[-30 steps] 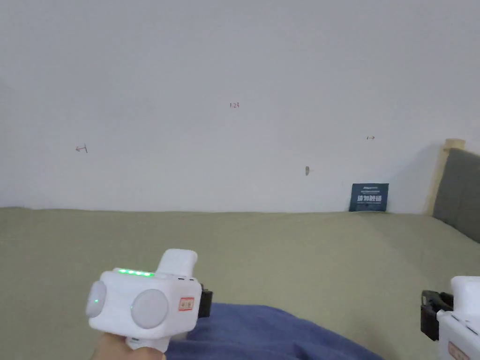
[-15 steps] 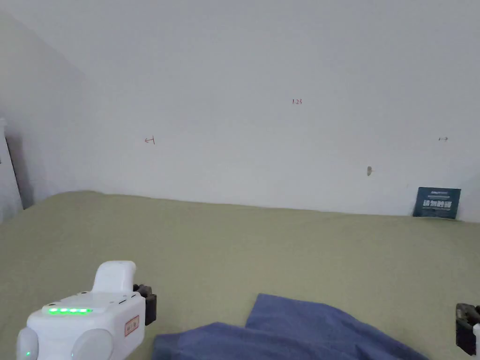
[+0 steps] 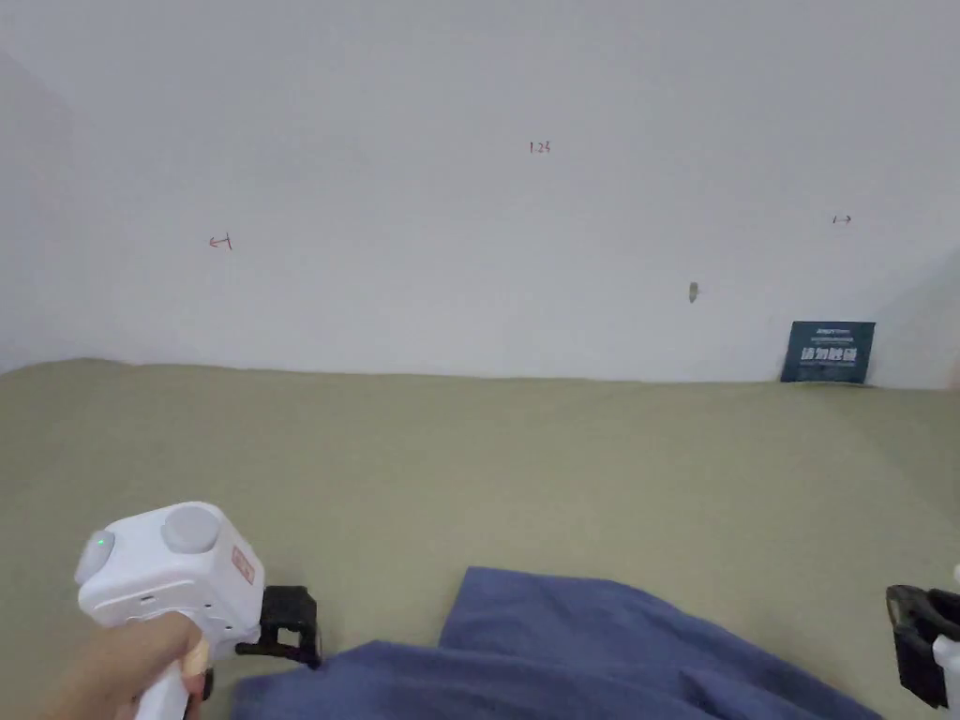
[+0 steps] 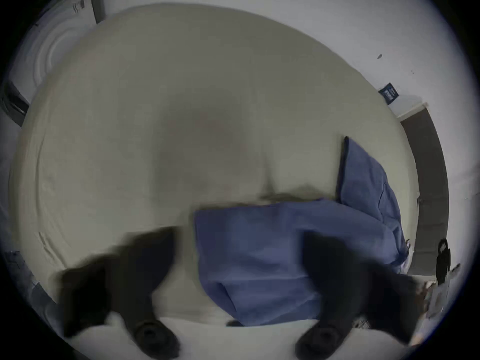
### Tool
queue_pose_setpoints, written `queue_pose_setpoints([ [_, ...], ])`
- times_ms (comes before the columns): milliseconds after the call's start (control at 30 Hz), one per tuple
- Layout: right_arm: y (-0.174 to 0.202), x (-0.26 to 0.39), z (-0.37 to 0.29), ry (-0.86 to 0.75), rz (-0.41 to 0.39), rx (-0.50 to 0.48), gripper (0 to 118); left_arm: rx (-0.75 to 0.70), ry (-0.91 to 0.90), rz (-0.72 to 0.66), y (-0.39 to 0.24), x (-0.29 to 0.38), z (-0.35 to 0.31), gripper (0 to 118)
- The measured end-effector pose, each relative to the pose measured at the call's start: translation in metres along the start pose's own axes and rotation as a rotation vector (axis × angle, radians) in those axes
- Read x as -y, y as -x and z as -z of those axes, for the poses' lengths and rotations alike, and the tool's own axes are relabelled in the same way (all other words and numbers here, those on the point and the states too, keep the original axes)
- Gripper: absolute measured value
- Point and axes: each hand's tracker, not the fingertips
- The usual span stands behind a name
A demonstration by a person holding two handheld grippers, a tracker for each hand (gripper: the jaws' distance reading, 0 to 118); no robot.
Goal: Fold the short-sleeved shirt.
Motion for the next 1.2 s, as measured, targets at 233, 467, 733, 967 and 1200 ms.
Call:
queue_pose_setpoints([
  [233, -0.009, 0.016, 0.008, 0.034, -0.011, 0.008, 0, -0.026, 0.027, -0.001, 0.001, 0.012, 0.027, 17],
  [467, -0.03, 0.039, 0.023, 0.269, 0.113, -0.076, 94, -0.004, -0.075, 0.034, -0.019, 0.034, 0.004, 4],
  [733, -0.025, 0.075, 0.049, 0.572, 0.21, -0.196, 87, -0.001, -0.065, 0.063, -0.035, 0.031, 0.007, 4],
  [967, -0.02, 0.07, 0.037, 0.491, 0.197, -0.166, 4, 0.007, -0.122, 0.077, -0.028, 0.027, -0.002, 4],
  [1200, -0.025, 0.019, 0.03, 0.38, 0.253, -0.221, 4, 0.132, -0.373, 0.026, -0.017, 0.011, -0.067, 4],
])
